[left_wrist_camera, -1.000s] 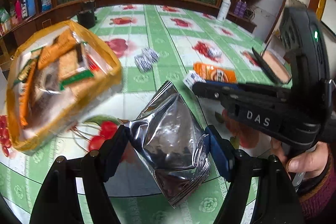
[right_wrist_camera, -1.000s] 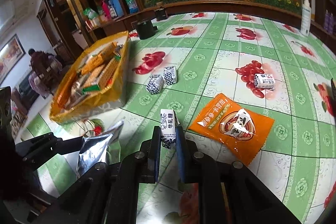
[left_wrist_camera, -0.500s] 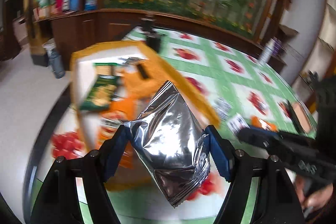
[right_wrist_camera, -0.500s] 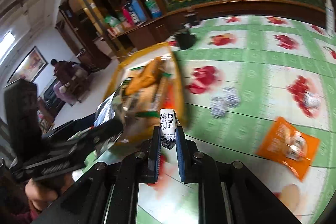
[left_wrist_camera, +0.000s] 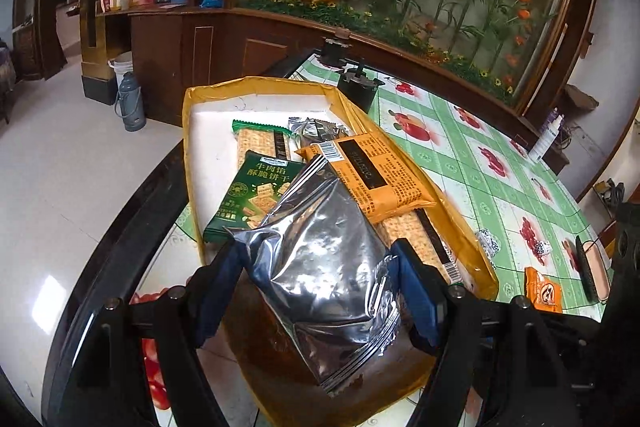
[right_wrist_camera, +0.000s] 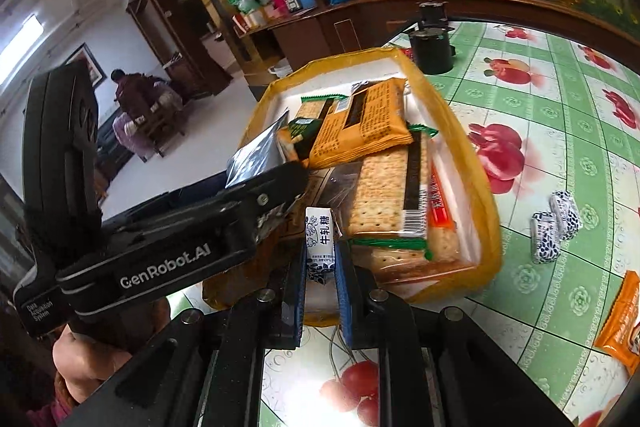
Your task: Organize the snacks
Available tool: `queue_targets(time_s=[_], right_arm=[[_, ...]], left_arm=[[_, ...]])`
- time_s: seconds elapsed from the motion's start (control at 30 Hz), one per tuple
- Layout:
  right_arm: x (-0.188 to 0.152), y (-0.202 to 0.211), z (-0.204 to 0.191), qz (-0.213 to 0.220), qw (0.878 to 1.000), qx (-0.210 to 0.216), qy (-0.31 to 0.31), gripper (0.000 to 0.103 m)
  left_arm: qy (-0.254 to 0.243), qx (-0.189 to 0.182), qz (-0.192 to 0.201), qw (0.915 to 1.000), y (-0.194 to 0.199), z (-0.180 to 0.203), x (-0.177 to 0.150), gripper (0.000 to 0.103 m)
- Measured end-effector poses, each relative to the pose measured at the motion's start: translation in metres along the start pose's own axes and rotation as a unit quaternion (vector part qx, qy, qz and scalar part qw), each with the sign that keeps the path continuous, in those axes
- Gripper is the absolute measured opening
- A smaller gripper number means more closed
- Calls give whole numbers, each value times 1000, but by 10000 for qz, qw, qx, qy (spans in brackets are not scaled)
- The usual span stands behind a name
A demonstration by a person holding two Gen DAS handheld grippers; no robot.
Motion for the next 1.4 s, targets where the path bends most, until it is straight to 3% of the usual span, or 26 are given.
queue_targets(time_s=[0.13,0.2,0.27,0.33,0.43,0.53,0.8,0.87,0.97,1.07,1.1,1.2,1.4], right_arm=[[0,5,2,76,9999,-49,109,17],[1,14,4,174,9998,109,76,22],[3,24,6,279,9995,123,70,39],[4,33,9,400,9991,117,49,45],[6,51,20,588,9981,147,-61,45],[7,73,46,809,9963,-204,-187,45],[-12,127,152,1140,9831,-768,-1206,45],[-18,137,174,1220,9778,-751,-1531,45],[-31,140,210,1242,9640,-208,-2343,45],[-40,145,237,1159,9543,-307,-2738,45],[-41,150,241,1207,9529,-350,-2762,45],[-42,164,249,1368,9464,-423,-2895,45],[-44,176,263,1501,9377,-594,-3076,45]], left_arm=[[115,-81,3,9999,1,-2,2,76],[138,-107,19,9998,2,-1,5,76],[147,-108,10,9998,2,-1,5,77],[138,-121,15,9998,5,0,6,77],[73,-144,68,9998,12,7,8,77],[2,-167,148,9998,20,15,11,78],[-280,-370,175,9988,30,57,12,78],[-382,-523,66,9979,28,75,9,78],[-476,-804,-288,9952,18,103,0,78],[-593,-969,-749,9907,-2,136,-13,78],[-646,-964,-865,9895,-10,147,-17,76],[-890,-899,-1105,9858,-33,176,-23,53],[-1028,-543,-1549,9811,-80,201,-26,52]])
Point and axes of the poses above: each gripper's, at about its wrist camera, not at the fingertips, and y roughly against the way its jaws point, z to its right, x to its top, the point moved 8 cm from there along -y, roughly the way its jaws point, and after that the axes turned 5 degrees about y, right-handed, at the moved point
